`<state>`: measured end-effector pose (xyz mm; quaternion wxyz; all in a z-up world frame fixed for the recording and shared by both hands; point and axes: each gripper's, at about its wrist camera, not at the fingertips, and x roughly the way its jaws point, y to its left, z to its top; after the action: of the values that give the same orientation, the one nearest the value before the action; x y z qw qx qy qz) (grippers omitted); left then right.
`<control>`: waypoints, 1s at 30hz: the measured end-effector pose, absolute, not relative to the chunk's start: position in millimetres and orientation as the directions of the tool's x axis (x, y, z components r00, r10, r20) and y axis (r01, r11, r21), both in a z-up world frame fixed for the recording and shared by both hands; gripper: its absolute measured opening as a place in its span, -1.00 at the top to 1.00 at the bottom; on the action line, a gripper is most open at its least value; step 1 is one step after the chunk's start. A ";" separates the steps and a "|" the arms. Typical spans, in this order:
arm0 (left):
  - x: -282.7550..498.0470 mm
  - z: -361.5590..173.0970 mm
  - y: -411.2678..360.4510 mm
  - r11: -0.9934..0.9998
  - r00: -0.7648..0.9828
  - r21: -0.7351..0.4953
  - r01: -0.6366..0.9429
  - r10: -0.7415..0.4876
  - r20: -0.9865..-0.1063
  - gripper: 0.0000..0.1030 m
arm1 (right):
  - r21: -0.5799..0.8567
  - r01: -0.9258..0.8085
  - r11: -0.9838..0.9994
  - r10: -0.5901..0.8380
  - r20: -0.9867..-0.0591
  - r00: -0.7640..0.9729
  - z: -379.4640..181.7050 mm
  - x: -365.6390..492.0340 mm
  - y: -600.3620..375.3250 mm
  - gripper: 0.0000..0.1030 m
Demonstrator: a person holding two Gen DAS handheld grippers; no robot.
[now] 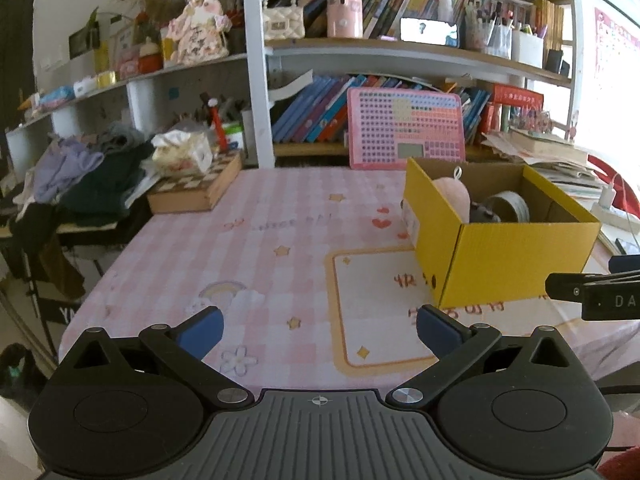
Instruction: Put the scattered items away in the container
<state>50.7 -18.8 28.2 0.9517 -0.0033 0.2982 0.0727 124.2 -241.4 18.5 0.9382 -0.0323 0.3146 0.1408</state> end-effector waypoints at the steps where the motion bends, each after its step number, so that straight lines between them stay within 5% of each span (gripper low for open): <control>1: 49.2 27.1 -18.4 0.990 0.807 0.036 -0.139 0.134 -0.574 -1.00 | 0.029 -0.284 0.959 0.243 -0.603 0.760 17.7 121.5 -241.1 -0.94; 30: 20.8 14.5 -19.7 0.996 0.751 0.011 -0.091 0.076 -0.656 -1.00 | 0.015 -0.316 0.949 0.246 -0.666 0.705 8.0 86.8 -225.6 -0.95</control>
<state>20.8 -19.7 14.5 0.9355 -0.0108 0.3503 0.0447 86.8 -225.6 8.0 0.9218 -0.0500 0.3528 0.1524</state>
